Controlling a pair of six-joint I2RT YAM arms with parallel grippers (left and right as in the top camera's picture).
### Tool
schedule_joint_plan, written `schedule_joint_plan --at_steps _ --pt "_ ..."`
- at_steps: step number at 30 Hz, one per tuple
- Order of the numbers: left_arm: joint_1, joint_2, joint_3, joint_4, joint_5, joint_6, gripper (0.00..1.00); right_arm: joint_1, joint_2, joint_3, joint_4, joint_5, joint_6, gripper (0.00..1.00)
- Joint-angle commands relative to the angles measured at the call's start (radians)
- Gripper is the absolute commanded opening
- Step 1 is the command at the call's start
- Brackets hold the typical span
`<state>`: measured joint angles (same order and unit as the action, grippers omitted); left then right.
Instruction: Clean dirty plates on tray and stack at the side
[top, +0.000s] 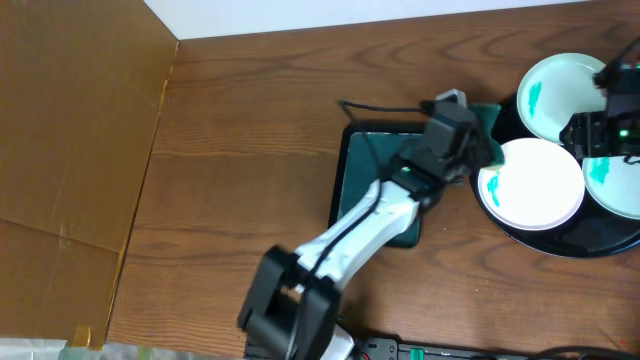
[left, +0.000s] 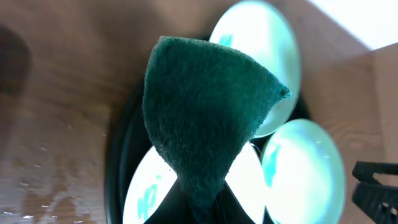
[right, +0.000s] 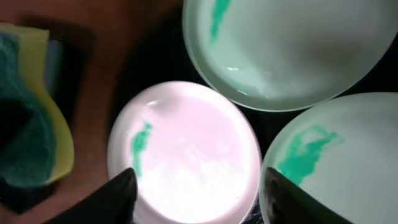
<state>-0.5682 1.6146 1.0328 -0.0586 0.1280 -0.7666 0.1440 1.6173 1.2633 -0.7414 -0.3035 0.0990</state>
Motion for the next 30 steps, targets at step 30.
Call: schedule_joint_plan --at_steps 30 --pt "-0.171 0.198 0.005 0.154 -0.087 -0.156 0.08 0.006 0.298 0.010 0.080 0.060 -0.254 0.48"
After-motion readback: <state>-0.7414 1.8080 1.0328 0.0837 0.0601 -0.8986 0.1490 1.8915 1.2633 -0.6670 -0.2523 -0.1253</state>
